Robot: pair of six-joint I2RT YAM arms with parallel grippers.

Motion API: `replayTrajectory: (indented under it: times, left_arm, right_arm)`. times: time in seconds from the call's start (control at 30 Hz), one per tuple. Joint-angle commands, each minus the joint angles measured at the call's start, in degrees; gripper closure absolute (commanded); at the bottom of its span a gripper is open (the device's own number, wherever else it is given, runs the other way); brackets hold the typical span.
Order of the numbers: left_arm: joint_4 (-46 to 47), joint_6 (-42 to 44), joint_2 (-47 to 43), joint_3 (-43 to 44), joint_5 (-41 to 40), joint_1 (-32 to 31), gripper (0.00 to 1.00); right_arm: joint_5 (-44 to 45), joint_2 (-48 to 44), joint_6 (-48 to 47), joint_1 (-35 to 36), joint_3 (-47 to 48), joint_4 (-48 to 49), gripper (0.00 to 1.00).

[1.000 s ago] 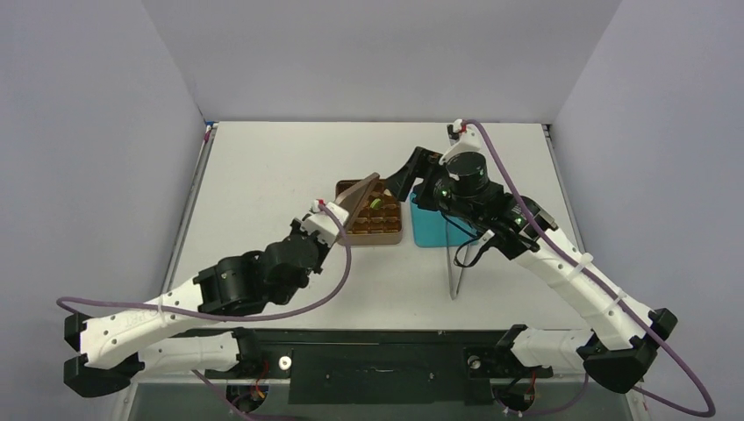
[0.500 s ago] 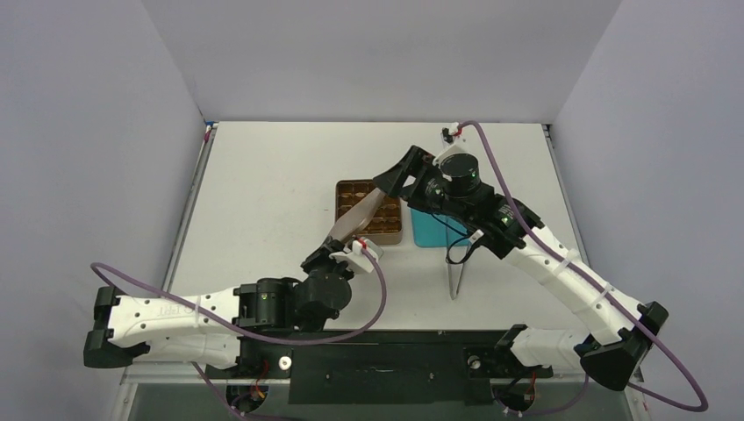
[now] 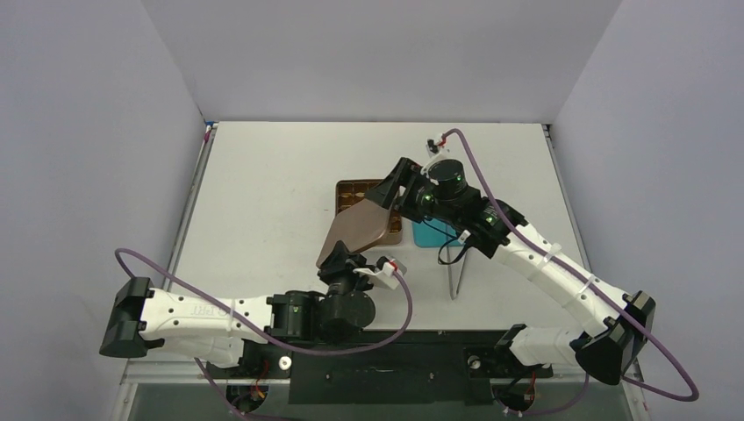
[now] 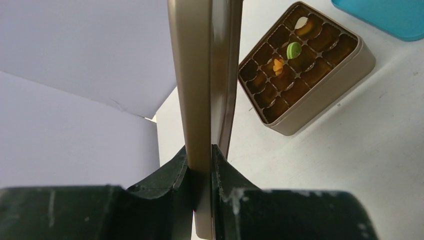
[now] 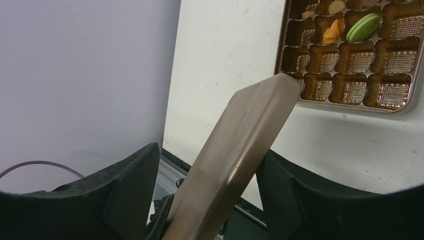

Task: Pack the cookies

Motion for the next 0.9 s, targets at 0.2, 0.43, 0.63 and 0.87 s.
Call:
replayTrajectory:
  times: [0.2,0.43,0.63,0.87]
  left_arm:
    - [9.4,5.8,0.2,-0.8,-4.7,-1.7,1.00]
    - [9.2,5.9,3.0,-1.2,-5.5,-3.5,0.99]
    - [8.5,3.7,3.4,-1.9,-5.2,-4.4,0.73]
    - [5.7,0.2,1.7,-2.1,-3.5,-4.6,0.42]
  right_arm:
    - [-3.8,0.1,-0.7,-0.3,-2.6,3.4,0.52]
    - [-4.7,-0.4,-0.9,-0.5,-3.9,3.7,0.73]
    - [-5.2,-1.0,-1.0,-1.0,-4.4,3.9,0.90]
    - [-5.7,-1.7,-1.1,-2.1,-4.4,4.3,1.00]
